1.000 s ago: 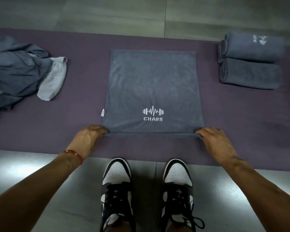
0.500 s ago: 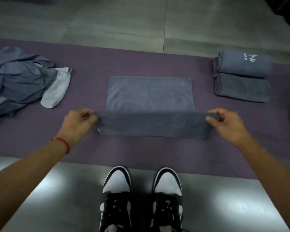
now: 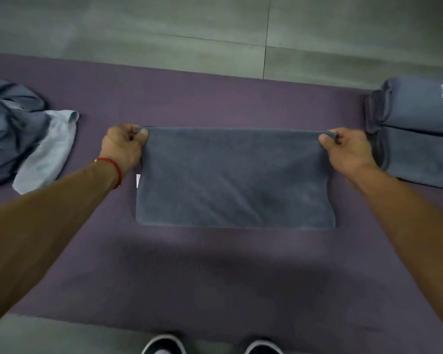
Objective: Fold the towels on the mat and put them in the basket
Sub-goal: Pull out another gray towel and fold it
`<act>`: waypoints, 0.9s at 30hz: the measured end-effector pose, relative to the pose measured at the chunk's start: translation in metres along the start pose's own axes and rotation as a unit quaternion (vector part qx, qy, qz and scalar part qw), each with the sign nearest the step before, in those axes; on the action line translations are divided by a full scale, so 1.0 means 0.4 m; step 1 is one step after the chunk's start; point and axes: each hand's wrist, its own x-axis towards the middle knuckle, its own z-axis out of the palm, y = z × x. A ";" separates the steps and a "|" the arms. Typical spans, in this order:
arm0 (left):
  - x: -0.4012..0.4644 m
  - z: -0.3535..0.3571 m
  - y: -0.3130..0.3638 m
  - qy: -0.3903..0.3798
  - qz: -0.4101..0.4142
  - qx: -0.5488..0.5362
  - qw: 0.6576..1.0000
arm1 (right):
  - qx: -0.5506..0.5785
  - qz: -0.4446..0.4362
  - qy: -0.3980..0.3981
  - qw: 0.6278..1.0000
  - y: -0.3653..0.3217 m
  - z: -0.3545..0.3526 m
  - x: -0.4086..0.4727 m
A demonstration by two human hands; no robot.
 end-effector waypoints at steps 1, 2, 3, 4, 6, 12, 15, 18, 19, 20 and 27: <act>0.009 0.010 0.010 -0.002 0.005 0.027 1.000 | -0.019 0.008 0.005 1.000 -0.003 0.007 0.010; 0.019 0.022 0.016 -0.003 0.012 0.060 0.998 | -0.038 0.013 0.006 0.999 -0.004 0.013 0.019; 0.028 0.033 0.020 0.002 0.012 0.085 0.996 | -0.057 0.012 0.004 0.998 -0.006 0.018 0.025; 0.035 0.044 0.022 0.008 0.015 0.097 0.995 | -0.074 0.011 0.001 0.997 -0.004 0.023 0.031; 0.046 0.061 0.016 0.022 0.018 0.099 0.995 | -0.096 0.015 -0.003 0.995 0.003 0.033 0.034; 0.064 0.079 0.013 0.041 0.021 0.119 0.992 | -0.143 0.003 0.027 0.989 0.004 0.054 0.024; 0.049 0.091 0.020 0.058 0.033 0.155 0.986 | -0.193 -0.029 0.064 0.979 -0.014 0.071 -0.006; -0.027 0.143 0.055 0.111 0.174 0.327 0.922 | -0.318 -0.173 0.098 0.927 -0.056 0.125 -0.074; -0.067 0.178 0.075 0.098 0.232 0.355 0.901 | -0.325 -0.222 0.069 0.917 -0.076 0.155 -0.103; -0.106 0.219 0.089 0.059 0.279 0.368 0.885 | -0.321 -0.258 0.021 0.911 -0.093 0.188 -0.129; -0.162 0.337 0.047 -0.081 0.290 0.425 0.854 | -0.347 -0.199 -0.073 0.913 -0.031 0.239 -0.134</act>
